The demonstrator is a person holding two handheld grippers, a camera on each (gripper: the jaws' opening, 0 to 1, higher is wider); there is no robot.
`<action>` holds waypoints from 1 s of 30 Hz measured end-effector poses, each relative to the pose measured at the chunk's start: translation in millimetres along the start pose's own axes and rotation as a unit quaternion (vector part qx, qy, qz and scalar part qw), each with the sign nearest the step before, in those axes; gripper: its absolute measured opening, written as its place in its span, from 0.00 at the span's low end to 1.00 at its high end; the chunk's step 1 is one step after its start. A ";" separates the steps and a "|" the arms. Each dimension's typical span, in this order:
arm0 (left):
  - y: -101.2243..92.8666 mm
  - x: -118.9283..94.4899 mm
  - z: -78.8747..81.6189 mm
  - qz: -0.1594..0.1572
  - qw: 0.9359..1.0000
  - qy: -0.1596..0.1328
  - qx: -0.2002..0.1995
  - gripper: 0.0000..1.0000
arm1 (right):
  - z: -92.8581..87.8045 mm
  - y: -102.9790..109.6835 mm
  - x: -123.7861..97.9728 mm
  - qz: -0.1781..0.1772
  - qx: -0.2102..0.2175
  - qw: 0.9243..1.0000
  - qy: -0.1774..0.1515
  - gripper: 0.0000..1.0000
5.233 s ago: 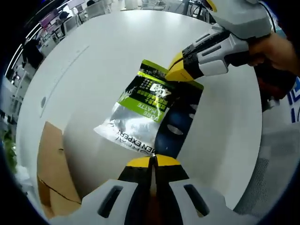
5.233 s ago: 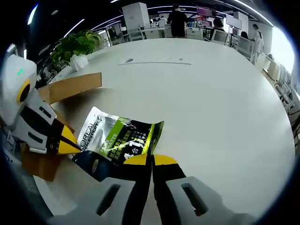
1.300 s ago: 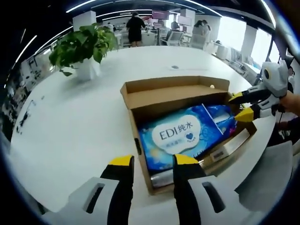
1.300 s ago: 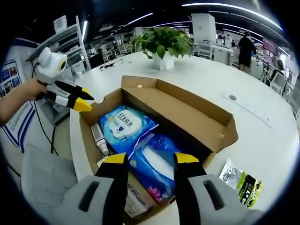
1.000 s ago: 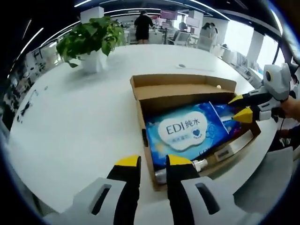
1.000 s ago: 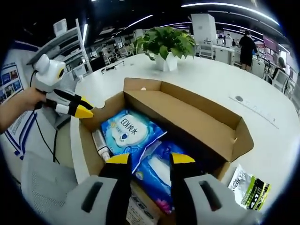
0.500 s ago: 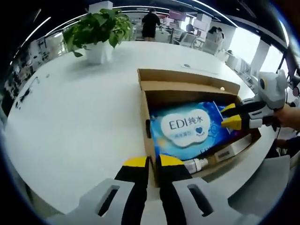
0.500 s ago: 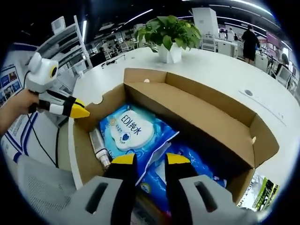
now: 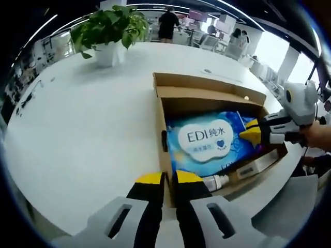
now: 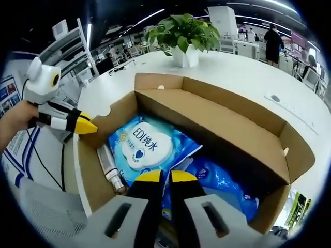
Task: Operate the shoe box by opening the lid, removing the specified soft item, and placing it in the target area until the item is outside and the box remains undamaged.
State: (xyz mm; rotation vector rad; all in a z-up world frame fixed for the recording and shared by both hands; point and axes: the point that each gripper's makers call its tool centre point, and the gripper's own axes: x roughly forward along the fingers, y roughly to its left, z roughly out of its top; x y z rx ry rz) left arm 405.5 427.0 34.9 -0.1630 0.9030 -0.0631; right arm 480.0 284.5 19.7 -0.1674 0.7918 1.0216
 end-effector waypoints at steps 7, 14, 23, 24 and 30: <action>0.2 1.0 0.0 0.000 1.000 0.003 0.001 0.05 | 3.3 -6.2 -13.1 -0.016 -0.006 1.000 -0.009 0.00; -0.1 1.1 0.0 0.001 1.000 0.002 0.003 0.04 | 3.3 -15.4 -29.4 -0.028 -0.008 0.999 -0.020 0.00; -0.1 1.4 0.5 0.005 1.000 0.003 0.008 0.04 | 4.1 -20.1 -45.7 -0.040 -0.016 0.999 -0.031 0.00; -0.1 1.4 0.5 0.005 1.000 0.003 0.008 0.04 | 3.8 -20.6 -48.4 -0.039 -0.013 0.999 -0.031 0.00; -0.1 1.7 1.1 0.006 1.000 0.001 0.007 0.04 | 2.6 -28.2 -60.4 -0.047 -0.004 0.998 -0.041 0.00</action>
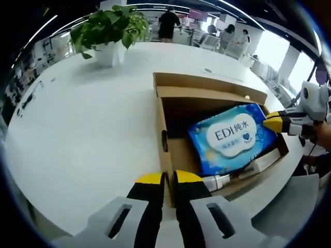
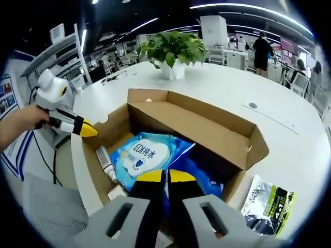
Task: Operate the shoe box by opening the lid, removing the specified soft item, and placing it in the target area until the item is outside and the box remains undamaged.
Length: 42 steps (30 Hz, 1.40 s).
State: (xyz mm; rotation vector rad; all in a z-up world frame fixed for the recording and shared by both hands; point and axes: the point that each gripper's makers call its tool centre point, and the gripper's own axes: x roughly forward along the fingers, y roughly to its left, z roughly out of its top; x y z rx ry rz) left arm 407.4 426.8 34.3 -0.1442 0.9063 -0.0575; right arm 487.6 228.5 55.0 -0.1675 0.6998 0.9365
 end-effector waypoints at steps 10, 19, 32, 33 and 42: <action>-2.9 0.1 1.3 0.010 0.999 0.018 0.035 0.05 | -7.8 -3.9 -3.9 -0.004 0.018 1.000 -0.002 0.00; -9.9 -8.3 15.5 0.014 0.998 0.004 0.060 0.10 | -13.3 -7.4 -3.3 -0.008 0.015 1.000 0.000 0.00; -36.0 1.2 34.0 -0.003 0.995 -0.010 0.104 0.14 | -20.4 -11.5 -2.0 -0.008 0.024 1.000 0.005 0.00; -38.8 3.8 34.2 -0.008 0.995 -0.009 0.104 0.14 | -20.9 -11.6 -1.8 -0.009 0.024 1.000 0.006 0.00; -59.7 32.3 21.2 -0.048 0.992 0.029 0.117 0.17 | -24.7 -13.0 -0.9 -0.009 0.020 1.000 0.011 0.00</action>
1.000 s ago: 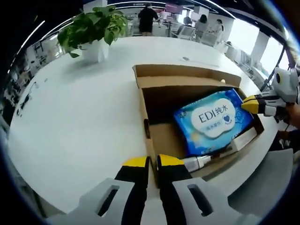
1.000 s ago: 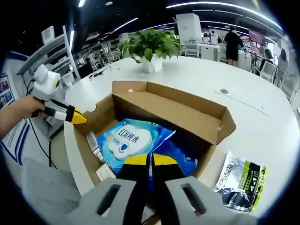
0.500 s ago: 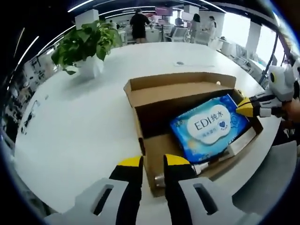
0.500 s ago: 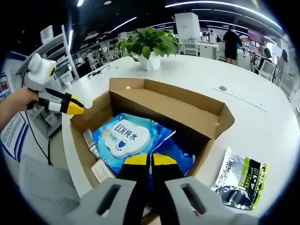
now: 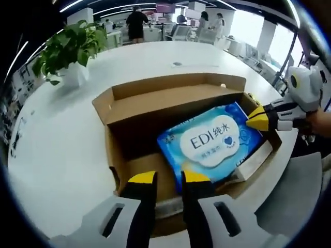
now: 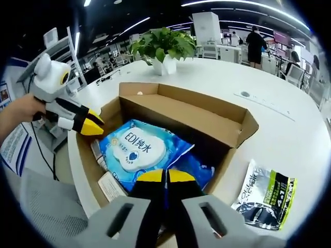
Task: Operate the shoe box by opening the lid, removing the specified soft item, and placing it in the target area until the item is outside and the box remains undamaged.
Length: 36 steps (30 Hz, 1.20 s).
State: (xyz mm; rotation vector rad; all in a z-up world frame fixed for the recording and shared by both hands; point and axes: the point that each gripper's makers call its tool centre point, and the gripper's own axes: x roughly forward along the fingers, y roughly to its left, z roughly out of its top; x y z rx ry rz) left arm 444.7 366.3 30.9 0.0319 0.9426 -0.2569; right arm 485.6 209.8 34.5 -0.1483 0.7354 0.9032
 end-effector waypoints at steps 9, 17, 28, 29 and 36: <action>-7.8 22.3 -8.5 -0.030 0.999 0.036 0.001 0.20 | -4.4 -0.5 2.1 -0.003 -0.032 0.999 0.009 0.00; -15.9 33.9 -10.6 -0.061 0.995 0.049 -0.070 0.16 | -6.8 -0.9 2.2 0.000 -0.027 1.000 0.011 0.00; -13.4 37.6 -9.8 -0.049 0.995 0.049 -0.078 0.01 | -9.5 2.2 0.1 0.034 0.082 0.996 0.015 0.01; -13.2 37.8 -10.3 -0.047 0.995 0.049 -0.078 0.01 | -7.7 1.9 -0.8 0.036 0.080 0.996 0.009 0.02; -13.8 38.7 -13.8 -0.045 0.994 0.053 -0.083 0.00 | -4.9 10.4 0.7 0.055 0.074 0.996 0.001 0.05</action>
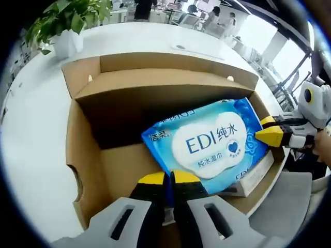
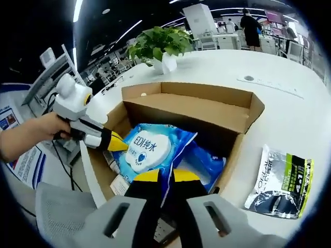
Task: Operate the shoe box by opening the lid, removing the specified soft item, and placing it in the target area until the item is outside and the box remains undamaged.
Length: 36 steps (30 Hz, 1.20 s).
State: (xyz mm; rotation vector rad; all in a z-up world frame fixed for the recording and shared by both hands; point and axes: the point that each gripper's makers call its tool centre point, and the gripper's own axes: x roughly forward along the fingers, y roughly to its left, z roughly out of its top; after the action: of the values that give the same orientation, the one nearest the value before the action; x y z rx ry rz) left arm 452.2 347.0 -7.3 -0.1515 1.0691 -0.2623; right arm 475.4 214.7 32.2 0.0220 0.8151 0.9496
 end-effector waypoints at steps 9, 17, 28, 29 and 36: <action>-1.4 -6.2 5.0 0.008 1.000 -0.019 0.021 0.00 | -0.6 4.7 -0.5 -0.007 -0.021 1.000 -0.001 0.00; -6.9 -16.6 13.6 0.015 0.999 -0.034 0.029 0.00 | 3.5 4.2 -6.9 -0.012 -0.031 0.999 -0.005 0.00; -21.0 -32.8 22.4 0.006 0.998 -0.044 0.040 0.00 | 9.3 2.4 -24.0 -0.011 -0.021 1.000 -0.014 0.00; -21.6 -33.3 23.4 0.006 0.998 -0.045 0.042 0.00 | 10.1 2.5 -26.2 -0.011 -0.019 1.000 -0.017 0.00; -34.0 -45.8 31.8 0.000 0.997 -0.056 0.045 0.00 | 15.6 1.1 -41.3 -0.012 -0.007 1.000 -0.027 0.00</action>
State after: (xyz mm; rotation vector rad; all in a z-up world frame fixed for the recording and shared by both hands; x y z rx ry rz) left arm 454.7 327.3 55.0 -0.0849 0.9450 -0.2990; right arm 471.5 190.3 68.8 0.0255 0.7566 0.9275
